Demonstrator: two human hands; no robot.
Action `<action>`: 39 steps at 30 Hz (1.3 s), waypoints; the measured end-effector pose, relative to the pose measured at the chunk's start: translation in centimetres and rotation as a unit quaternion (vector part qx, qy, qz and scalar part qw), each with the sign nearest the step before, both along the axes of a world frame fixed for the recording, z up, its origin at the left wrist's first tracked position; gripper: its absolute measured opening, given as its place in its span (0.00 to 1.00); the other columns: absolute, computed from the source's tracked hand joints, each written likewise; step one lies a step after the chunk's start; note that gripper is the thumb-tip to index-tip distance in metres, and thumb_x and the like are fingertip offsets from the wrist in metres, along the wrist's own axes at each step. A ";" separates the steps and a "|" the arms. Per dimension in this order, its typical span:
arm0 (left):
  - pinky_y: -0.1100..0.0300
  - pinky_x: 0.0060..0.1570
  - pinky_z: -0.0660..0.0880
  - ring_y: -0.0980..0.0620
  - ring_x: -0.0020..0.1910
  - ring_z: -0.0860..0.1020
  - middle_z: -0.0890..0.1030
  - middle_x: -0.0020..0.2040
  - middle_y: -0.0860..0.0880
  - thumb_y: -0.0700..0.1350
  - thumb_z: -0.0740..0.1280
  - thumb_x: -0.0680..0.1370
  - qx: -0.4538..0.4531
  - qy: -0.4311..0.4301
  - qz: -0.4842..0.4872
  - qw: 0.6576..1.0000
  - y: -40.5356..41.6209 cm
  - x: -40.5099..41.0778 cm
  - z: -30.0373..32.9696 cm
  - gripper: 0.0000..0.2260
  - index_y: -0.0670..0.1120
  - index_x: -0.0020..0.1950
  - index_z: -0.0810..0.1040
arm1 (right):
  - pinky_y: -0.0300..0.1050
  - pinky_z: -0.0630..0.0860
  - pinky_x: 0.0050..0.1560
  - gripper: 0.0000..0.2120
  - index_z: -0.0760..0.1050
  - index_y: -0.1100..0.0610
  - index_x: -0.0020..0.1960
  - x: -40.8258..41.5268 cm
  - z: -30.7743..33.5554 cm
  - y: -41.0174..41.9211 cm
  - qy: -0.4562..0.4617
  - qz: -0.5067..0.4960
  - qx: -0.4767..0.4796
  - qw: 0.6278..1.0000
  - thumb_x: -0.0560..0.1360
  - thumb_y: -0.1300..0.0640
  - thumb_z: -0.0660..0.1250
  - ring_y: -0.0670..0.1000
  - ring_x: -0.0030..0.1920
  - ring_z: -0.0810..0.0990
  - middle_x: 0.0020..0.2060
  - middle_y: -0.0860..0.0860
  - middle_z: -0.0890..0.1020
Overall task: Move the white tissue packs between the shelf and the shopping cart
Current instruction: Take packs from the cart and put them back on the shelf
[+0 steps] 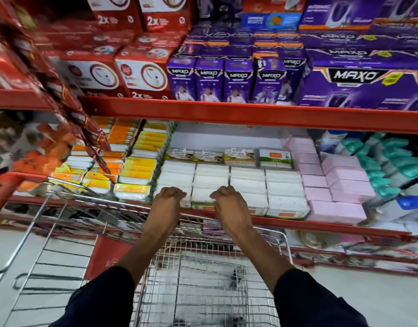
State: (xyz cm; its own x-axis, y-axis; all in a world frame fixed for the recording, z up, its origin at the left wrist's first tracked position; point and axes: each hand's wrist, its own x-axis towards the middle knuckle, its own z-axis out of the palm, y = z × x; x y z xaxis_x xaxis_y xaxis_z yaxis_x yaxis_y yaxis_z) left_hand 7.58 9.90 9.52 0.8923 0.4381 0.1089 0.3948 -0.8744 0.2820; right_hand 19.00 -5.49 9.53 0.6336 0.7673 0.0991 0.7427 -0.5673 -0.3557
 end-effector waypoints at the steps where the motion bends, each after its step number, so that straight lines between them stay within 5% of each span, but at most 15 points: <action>1: 0.48 0.52 0.81 0.39 0.54 0.80 0.84 0.53 0.40 0.24 0.71 0.64 -0.003 -0.004 -0.003 1.000 0.2 -0.1 0.0 0.24 0.40 0.56 0.83 | 0.46 0.77 0.57 0.21 0.80 0.56 0.57 0.0 0.0 0.2 0.000 -0.007 -0.002 1.000 0.68 0.73 0.68 0.53 0.57 0.76 0.52 0.53 0.82; 30: 0.51 0.53 0.82 0.45 0.53 0.81 0.85 0.53 0.45 0.22 0.68 0.67 0.017 -0.004 -0.011 1.000 0.7 -0.6 0.1 0.26 0.44 0.58 0.83 | 0.45 0.74 0.59 0.16 0.79 0.54 0.57 -0.4 -0.2 0.6 0.013 -0.025 0.023 0.999 0.74 0.69 0.66 0.51 0.56 0.76 0.52 0.51 0.81; 39: 0.43 0.60 0.78 0.40 0.61 0.78 0.82 0.61 0.40 0.29 0.69 0.72 0.025 0.004 -0.025 0.999 0.1 -0.8 0.1 0.20 0.42 0.62 0.81 | 0.49 0.75 0.62 0.14 0.76 0.57 0.63 0.0 0.6 -1.0 0.013 0.006 0.055 0.998 0.78 0.61 0.65 0.54 0.59 0.75 0.58 0.53 0.79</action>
